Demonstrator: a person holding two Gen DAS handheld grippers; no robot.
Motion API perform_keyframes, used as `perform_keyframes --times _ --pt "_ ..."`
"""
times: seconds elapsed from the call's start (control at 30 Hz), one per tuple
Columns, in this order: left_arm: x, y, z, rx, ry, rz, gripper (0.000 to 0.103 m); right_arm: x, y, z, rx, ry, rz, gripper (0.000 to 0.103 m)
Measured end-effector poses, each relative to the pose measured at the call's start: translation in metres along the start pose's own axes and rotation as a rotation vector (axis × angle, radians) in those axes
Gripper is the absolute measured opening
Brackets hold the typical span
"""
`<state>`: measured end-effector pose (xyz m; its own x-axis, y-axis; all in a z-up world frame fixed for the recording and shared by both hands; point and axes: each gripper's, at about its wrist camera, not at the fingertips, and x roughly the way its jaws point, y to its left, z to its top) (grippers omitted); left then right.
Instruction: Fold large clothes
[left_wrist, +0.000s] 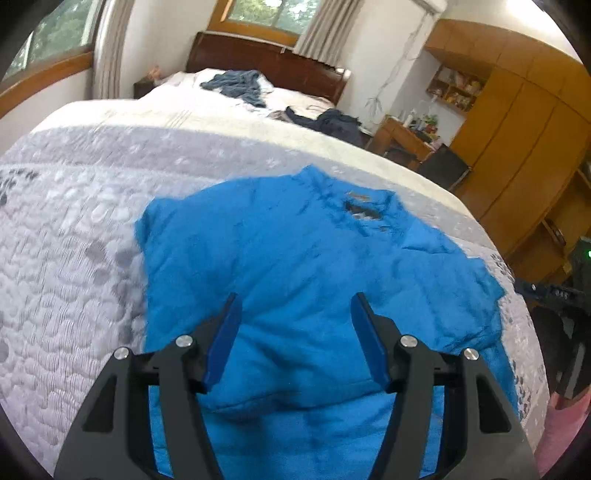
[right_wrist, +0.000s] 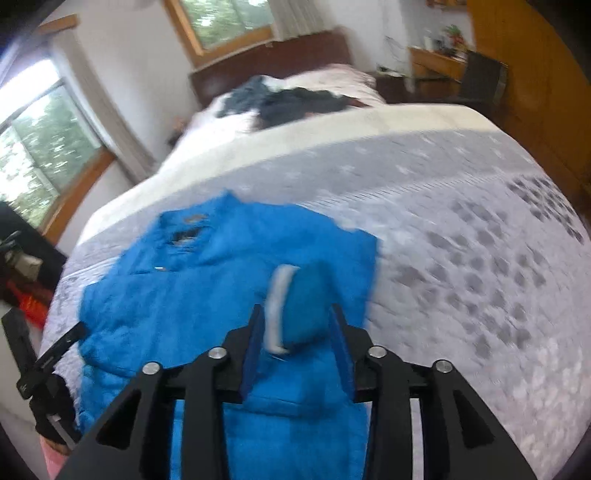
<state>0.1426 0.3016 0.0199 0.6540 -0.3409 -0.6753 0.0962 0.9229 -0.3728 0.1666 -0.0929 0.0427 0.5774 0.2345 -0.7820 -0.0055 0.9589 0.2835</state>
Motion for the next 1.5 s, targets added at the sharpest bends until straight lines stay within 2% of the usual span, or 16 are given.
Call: perform_keyframes --times 0.1,0.2,0.23,0.3,0.4,0.5,0.57,0.67,0.8,0.87,1.07,1.27,1.5 --pt "0.012 -0.011 -0.003 0.042 0.039 0.006 0.063 0.021 0.017 0.007 -0.041 0.030 0.022 0.038" --pt "0.028 -0.003 -0.008 0.048 0.083 0.040 0.063 0.045 0.008 0.004 -0.027 0.070 -0.057 0.038" --pt "0.030 0.001 -0.009 0.045 0.088 0.030 0.062 0.055 0.000 0.001 -0.005 0.095 -0.059 0.038" --pt "0.033 0.005 -0.011 0.049 0.086 0.008 0.062 0.066 -0.015 -0.008 0.032 0.121 -0.015 0.038" --pt "0.036 0.001 -0.013 0.068 0.085 0.032 0.062 0.072 -0.025 -0.014 0.048 0.108 0.023 0.038" --pt "0.034 0.000 -0.012 0.061 0.085 0.040 0.062 0.069 -0.029 -0.015 0.068 0.100 0.045 0.039" --pt "0.022 0.007 -0.012 0.016 0.091 0.025 0.062 0.054 -0.032 -0.016 0.083 0.076 0.083 0.041" --pt "-0.009 0.015 -0.016 -0.031 0.074 0.002 0.063 0.019 -0.030 -0.026 0.052 0.016 0.133 0.053" --pt "-0.059 0.023 -0.043 0.009 0.073 0.031 0.069 -0.026 -0.027 -0.063 -0.034 0.026 0.153 0.060" --pt "-0.084 0.029 -0.066 0.017 0.088 0.056 0.070 -0.039 -0.028 -0.084 -0.059 0.045 0.150 0.063" --pt "-0.143 0.047 -0.138 -0.004 0.133 0.062 0.072 -0.072 -0.034 -0.152 -0.079 0.086 0.168 0.067" --pt "-0.166 0.051 -0.195 -0.051 0.203 0.028 0.073 -0.092 -0.035 -0.211 -0.091 0.115 0.164 0.069" --pt "-0.167 0.045 -0.230 -0.096 0.254 -0.096 0.074 -0.091 -0.043 -0.258 -0.048 0.177 0.188 0.070"
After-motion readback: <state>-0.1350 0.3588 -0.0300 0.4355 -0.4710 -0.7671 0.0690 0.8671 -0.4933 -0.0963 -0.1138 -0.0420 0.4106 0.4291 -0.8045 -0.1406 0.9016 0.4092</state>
